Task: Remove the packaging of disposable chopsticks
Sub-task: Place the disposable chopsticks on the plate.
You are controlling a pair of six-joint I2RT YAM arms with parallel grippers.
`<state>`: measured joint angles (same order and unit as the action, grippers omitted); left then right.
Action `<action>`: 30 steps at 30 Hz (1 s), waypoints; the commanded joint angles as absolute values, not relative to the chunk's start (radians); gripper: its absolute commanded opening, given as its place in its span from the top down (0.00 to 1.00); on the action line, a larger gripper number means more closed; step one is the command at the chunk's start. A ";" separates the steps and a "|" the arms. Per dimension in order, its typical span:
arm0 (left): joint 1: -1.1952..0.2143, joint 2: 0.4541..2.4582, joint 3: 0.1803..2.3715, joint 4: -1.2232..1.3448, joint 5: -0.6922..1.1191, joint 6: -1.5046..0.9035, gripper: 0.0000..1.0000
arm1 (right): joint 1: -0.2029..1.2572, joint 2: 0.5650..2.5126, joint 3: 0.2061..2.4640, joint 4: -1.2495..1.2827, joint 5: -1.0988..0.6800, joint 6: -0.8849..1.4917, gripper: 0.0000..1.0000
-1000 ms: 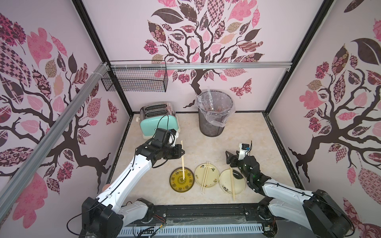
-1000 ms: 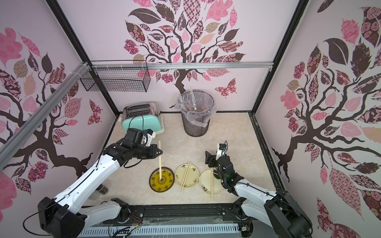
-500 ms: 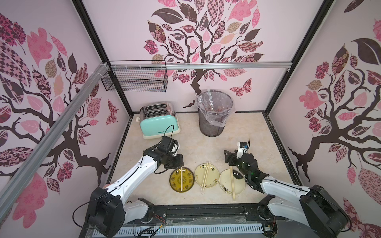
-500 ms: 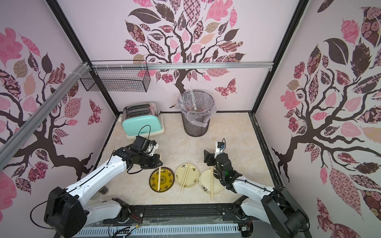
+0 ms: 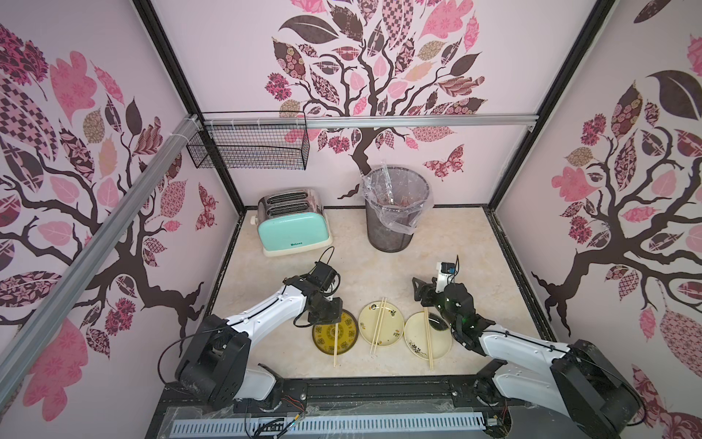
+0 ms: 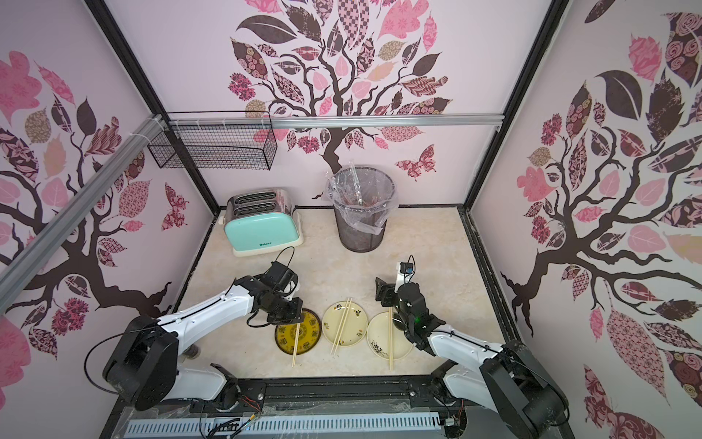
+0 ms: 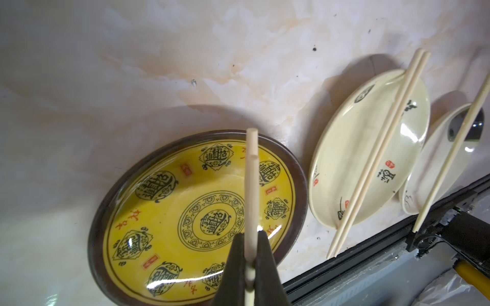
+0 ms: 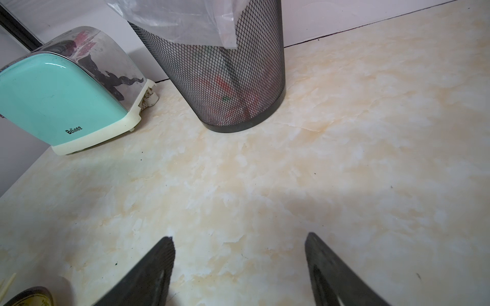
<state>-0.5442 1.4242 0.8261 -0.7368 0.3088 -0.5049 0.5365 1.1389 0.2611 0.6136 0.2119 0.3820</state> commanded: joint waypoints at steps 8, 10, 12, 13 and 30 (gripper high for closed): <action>-0.557 1.514 0.879 -0.698 0.281 -0.491 1.00 | 0.544 1.135 0.297 0.614 0.211 0.385 0.20; -0.557 1.526 0.882 -0.700 0.273 -0.488 1.00 | 0.543 1.134 0.296 0.613 0.211 0.384 0.20; -0.557 1.540 0.893 -0.709 0.263 -0.484 1.00 | 0.543 1.134 0.297 0.613 0.210 0.385 0.20; -0.558 1.546 0.897 -0.712 0.257 -0.483 1.00 | 0.543 1.134 0.297 0.612 0.211 0.384 0.20; -0.566 1.648 0.954 -0.744 0.177 -0.505 1.00 | 0.543 1.146 0.309 0.600 0.204 0.379 0.19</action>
<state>-0.5617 1.6253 0.9390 -0.7486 0.2085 -0.4995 0.5365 1.1416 0.2653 0.6086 0.2104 0.3817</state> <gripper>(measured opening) 0.062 0.807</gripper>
